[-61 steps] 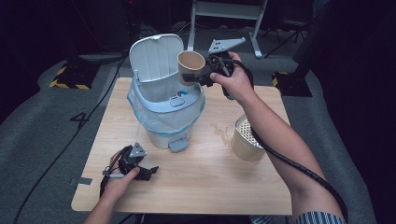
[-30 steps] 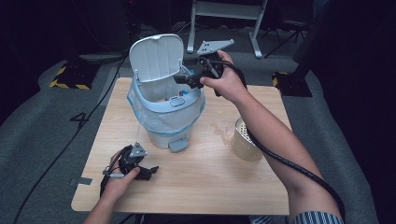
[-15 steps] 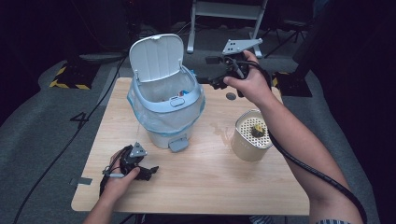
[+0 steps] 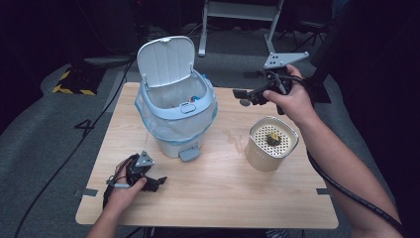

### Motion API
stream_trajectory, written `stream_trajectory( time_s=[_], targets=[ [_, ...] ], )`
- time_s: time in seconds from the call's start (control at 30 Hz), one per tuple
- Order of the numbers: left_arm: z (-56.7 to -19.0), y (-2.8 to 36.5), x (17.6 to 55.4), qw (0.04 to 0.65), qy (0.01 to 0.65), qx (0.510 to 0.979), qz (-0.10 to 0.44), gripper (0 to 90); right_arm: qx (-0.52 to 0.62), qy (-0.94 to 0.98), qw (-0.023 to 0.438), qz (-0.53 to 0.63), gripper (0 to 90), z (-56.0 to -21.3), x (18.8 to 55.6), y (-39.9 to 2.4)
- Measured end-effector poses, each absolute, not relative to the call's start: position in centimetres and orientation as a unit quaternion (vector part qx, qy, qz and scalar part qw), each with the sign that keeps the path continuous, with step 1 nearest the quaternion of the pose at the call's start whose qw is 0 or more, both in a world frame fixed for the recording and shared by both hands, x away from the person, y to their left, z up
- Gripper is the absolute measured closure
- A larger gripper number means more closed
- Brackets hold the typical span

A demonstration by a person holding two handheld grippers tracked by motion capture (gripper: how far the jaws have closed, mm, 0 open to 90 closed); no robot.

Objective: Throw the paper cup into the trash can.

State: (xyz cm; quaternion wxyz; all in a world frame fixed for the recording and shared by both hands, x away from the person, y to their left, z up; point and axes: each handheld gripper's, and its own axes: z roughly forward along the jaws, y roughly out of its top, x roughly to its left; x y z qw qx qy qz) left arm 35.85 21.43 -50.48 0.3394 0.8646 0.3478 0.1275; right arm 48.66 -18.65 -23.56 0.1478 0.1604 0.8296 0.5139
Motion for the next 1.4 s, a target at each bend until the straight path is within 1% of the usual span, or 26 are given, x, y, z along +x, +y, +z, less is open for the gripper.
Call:
stream_trajectory(
  time_s=[0.17, 0.53, 0.8, 0.87, 1.0, 1.13, 1.4],
  targets=[
    [-50.5, 21.5, 35.8, 0.341, 0.348, 0.864, 0.128, 7.8, 0.184, 0.831, 0.144, 0.505, 18.8, -24.3, 47.4, -20.6],
    [-50.5, 21.7, 35.9, 0.341, 0.345, 0.865, 0.126, 7.7, 0.195, 0.825, 0.152, 0.509, 19.4, -25.9, 44.3, -25.5],
    [-50.5, 21.7, 35.9, 0.340, 0.344, 0.866, 0.127, 7.7, 0.216, 0.823, 0.158, 0.502, 19.1, -27.7, 41.6, -29.3],
    [-50.5, 21.7, 35.9, 0.340, 0.344, 0.866, 0.127, 7.7, 0.221, 0.824, 0.159, 0.497, 19.3, -28.3, 41.0, -30.0],
    [-50.5, 21.7, 35.9, 0.340, 0.344, 0.866, 0.127, 7.7, 0.233, 0.832, 0.150, 0.481, 22.4, -29.7, 39.7, -31.4],
    [-50.5, 21.7, 35.9, 0.340, 0.344, 0.866, 0.127, 7.7, 0.245, 0.835, 0.144, 0.471, 22.4, -31.1, 38.7, -32.4],
    [-50.5, 21.7, 35.9, 0.340, 0.344, 0.866, 0.127, 7.7, 0.273, 0.844, 0.135, 0.443, 21.2, -35.3, 36.7, -33.8]
  ],
)
